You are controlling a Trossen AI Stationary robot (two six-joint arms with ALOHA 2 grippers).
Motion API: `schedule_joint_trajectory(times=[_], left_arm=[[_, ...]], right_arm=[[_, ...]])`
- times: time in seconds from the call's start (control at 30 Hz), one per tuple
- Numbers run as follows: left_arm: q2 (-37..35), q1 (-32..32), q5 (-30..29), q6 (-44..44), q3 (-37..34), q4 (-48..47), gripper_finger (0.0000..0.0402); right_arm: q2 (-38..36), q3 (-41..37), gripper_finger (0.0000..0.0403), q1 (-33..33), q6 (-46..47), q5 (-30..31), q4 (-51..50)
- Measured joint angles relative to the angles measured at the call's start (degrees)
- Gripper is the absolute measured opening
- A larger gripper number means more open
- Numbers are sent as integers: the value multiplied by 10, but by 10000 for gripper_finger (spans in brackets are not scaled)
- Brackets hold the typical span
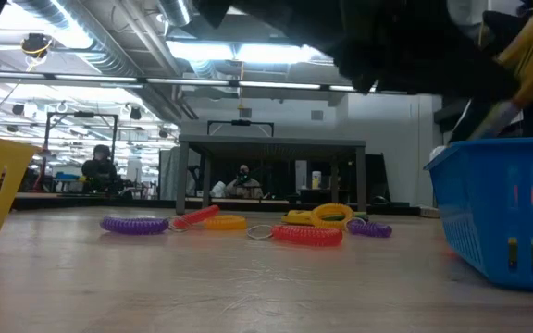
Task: Pick & Place Office Desk Supplies
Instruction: Put the crayon into the blue basket
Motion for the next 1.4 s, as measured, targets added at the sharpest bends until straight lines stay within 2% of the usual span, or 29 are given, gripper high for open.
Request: schedule_joint_trajectory(times=[0.57, 0.77, 1.03, 1.1, 1.2, 1.3, 1.4], left_arm=[[32, -2, -8, -39, 12, -17, 23], [30, 2, 18, -40, 12, -11, 81], [28, 2, 20, -31, 23, -1, 163], [27, 1, 1, -13, 29, -7, 173], [17, 5, -66, 40, 46, -57, 179], [0, 16, -140, 61, 63, -149, 179], [-9, 40, -156, 58, 67, -235, 180]], right_arm=[[0, 0, 165, 0, 0, 0, 0], [0, 0, 165, 0, 5, -1, 0], [0, 0, 165, 0, 6, -5, -1], [0, 0, 165, 0, 6, -6, -1], [0, 0, 165, 0, 10, -7, -1], [0, 0, 165, 0, 13, -9, -3], [0, 0, 165, 0, 15, -20, -6]])
